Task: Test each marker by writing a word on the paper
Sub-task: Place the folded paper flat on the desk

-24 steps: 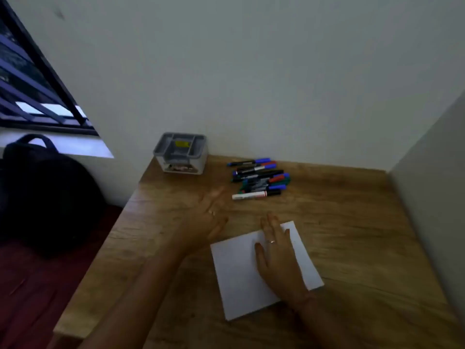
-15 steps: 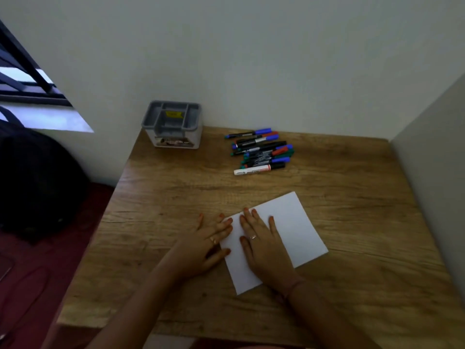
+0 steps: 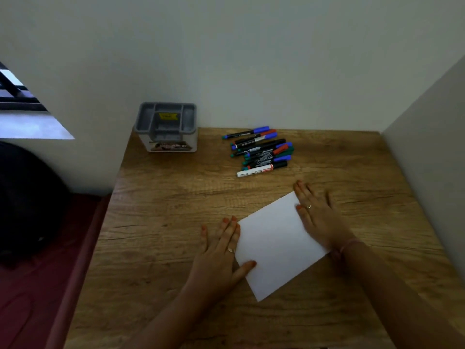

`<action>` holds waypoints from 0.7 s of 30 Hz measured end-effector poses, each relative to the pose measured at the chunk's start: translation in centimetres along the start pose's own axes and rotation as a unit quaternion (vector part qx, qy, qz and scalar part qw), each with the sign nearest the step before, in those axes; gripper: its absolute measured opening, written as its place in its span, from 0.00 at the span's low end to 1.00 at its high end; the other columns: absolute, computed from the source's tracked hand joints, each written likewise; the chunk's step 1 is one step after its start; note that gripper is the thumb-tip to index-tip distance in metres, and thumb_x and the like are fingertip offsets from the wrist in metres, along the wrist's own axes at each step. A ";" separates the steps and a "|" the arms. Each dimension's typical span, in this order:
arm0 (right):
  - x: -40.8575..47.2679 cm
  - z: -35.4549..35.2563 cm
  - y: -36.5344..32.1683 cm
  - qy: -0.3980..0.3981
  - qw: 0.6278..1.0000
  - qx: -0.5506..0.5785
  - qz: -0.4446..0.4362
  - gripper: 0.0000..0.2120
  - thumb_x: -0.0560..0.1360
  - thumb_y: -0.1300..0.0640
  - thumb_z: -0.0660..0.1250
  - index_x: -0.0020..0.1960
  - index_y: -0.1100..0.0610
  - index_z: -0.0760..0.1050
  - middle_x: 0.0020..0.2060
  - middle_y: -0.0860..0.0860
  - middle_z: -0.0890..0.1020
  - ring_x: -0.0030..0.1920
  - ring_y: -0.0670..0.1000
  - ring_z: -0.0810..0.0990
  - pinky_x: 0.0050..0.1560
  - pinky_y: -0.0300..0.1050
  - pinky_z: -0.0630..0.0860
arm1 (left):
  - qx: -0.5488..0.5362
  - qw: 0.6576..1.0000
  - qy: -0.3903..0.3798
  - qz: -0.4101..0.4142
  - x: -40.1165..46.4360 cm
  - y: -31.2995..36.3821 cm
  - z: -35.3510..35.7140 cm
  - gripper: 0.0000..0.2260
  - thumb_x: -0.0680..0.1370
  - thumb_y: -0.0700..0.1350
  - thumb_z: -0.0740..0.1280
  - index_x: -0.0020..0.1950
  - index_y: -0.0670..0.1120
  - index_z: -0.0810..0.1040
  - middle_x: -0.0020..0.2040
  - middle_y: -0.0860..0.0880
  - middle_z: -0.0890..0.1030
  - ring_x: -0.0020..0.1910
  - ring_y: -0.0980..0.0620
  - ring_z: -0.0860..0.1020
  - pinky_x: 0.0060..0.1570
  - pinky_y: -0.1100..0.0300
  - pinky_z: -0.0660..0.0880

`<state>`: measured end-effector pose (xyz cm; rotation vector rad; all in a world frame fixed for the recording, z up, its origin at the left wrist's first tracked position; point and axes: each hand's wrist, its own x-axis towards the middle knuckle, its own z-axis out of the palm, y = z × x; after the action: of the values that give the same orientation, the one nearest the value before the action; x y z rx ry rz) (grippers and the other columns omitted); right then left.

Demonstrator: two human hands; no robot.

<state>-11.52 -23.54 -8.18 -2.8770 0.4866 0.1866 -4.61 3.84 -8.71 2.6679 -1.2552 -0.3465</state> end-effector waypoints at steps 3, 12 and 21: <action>0.6 -0.9 1.2 -0.040 0.999 -0.018 -0.023 0.29 0.75 0.40 0.33 0.75 0.45 0.38 0.76 0.44 0.44 0.75 0.45 0.40 0.73 0.61 0.36 | -0.023 0.999 -0.031 -0.005 -0.7 1.4 0.9 0.36 0.76 0.69 0.48 0.72 0.42 0.61 0.72 0.45 0.67 0.72 0.45 0.62 0.69 0.46 0.42; 6.4 -5.1 -2.7 0.083 0.992 -0.021 -0.096 0.14 0.78 0.55 0.60 0.63 0.52 0.73 0.62 0.53 0.76 0.61 0.55 0.73 0.59 0.54 0.66 | -0.056 0.993 0.099 -0.029 -2.2 6.0 3.1 0.39 0.72 0.71 0.49 0.63 0.37 0.69 0.53 0.42 0.78 0.55 0.47 0.69 0.66 0.48 0.58; 10.7 -3.4 -4.2 0.113 0.966 -0.144 -0.182 0.18 0.76 0.46 0.62 0.63 0.52 0.72 0.59 0.51 0.76 0.60 0.53 0.72 0.60 0.52 0.60 | -0.167 0.966 0.188 0.054 3.9 1.2 -3.3 0.26 0.73 0.67 0.56 0.63 0.50 0.68 0.54 0.52 0.66 0.51 0.59 0.64 0.49 0.63 0.64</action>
<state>0.26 -23.81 -5.75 -3.2236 -0.0494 -0.1459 -2.20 0.26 -5.75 2.2356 -1.1057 -0.0259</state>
